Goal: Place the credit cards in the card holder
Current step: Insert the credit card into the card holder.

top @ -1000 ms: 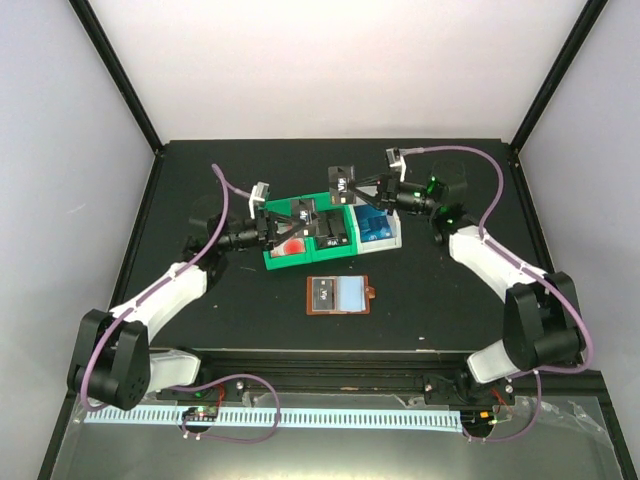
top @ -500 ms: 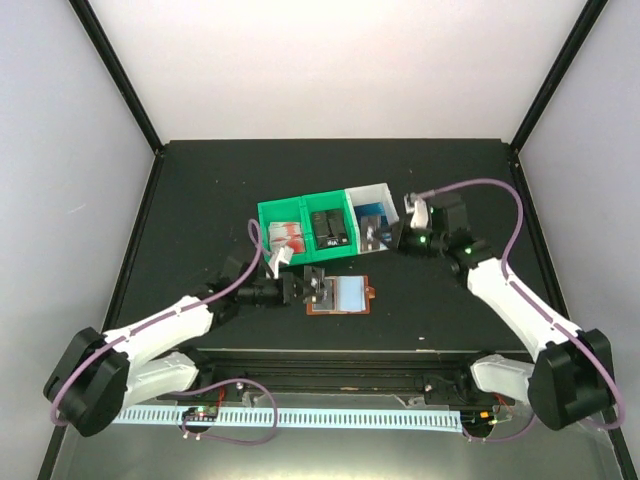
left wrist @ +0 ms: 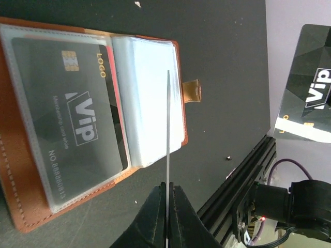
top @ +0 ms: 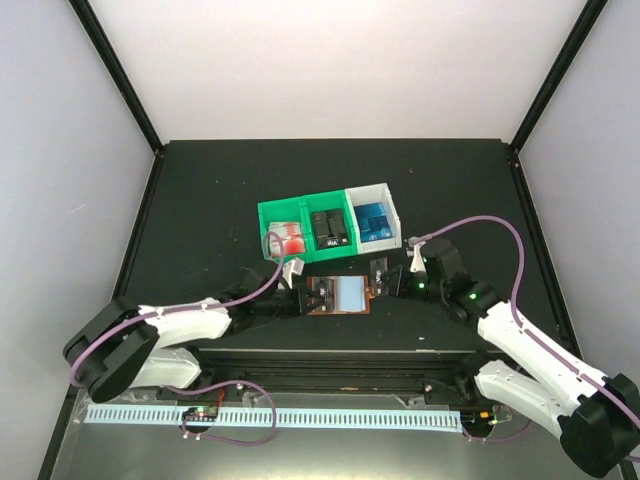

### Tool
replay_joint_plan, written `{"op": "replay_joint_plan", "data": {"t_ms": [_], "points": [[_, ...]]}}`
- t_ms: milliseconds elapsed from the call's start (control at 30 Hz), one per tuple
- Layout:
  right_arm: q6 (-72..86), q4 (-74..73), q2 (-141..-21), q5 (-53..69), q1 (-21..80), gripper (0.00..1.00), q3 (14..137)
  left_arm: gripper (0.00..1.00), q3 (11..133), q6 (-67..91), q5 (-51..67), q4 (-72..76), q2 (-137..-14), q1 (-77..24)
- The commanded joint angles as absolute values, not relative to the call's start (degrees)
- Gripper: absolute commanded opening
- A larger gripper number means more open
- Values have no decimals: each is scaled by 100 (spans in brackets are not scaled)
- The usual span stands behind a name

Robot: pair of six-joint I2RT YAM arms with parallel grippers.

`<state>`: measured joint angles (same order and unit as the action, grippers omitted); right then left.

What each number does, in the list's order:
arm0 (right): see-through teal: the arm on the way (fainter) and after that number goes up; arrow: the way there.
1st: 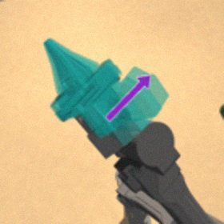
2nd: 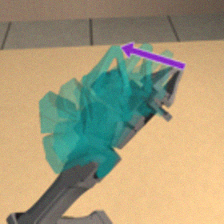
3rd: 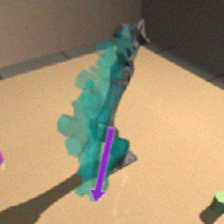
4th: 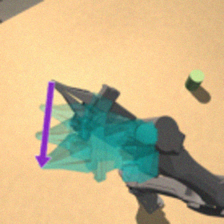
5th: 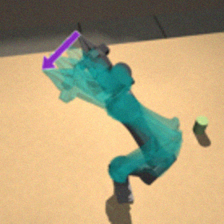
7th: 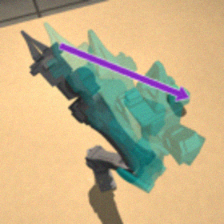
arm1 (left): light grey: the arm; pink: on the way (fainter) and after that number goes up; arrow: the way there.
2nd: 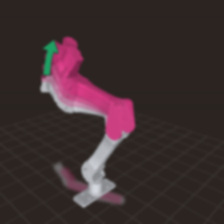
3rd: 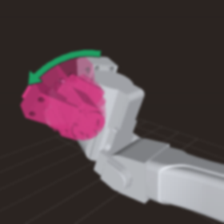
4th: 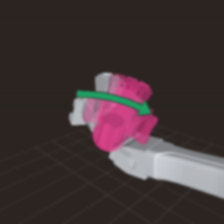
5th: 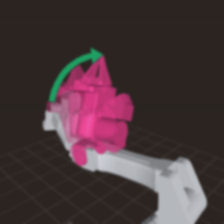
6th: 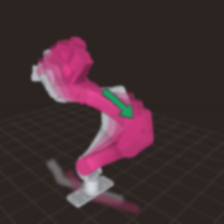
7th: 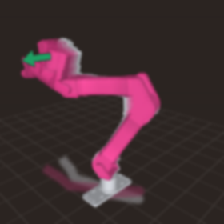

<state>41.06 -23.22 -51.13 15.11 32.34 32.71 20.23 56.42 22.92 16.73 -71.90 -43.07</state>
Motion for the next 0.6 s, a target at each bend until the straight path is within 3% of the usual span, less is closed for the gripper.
{"op": "replay_joint_plan", "data": {"t_ms": [0,233,567], "points": [[4107,-2145,-5188,1142,3366,1,3391,2,2017,5939,2126,2477,-7673,-4478],[3950,-1802,-5526,1442,3373,1,3103,2,1997,6260,1838,3201,-8576,-4549],[3956,-1198,-6036,2315,3384,1,2930,2,2137,6191,1916,3551,-8666,-4544]]}}
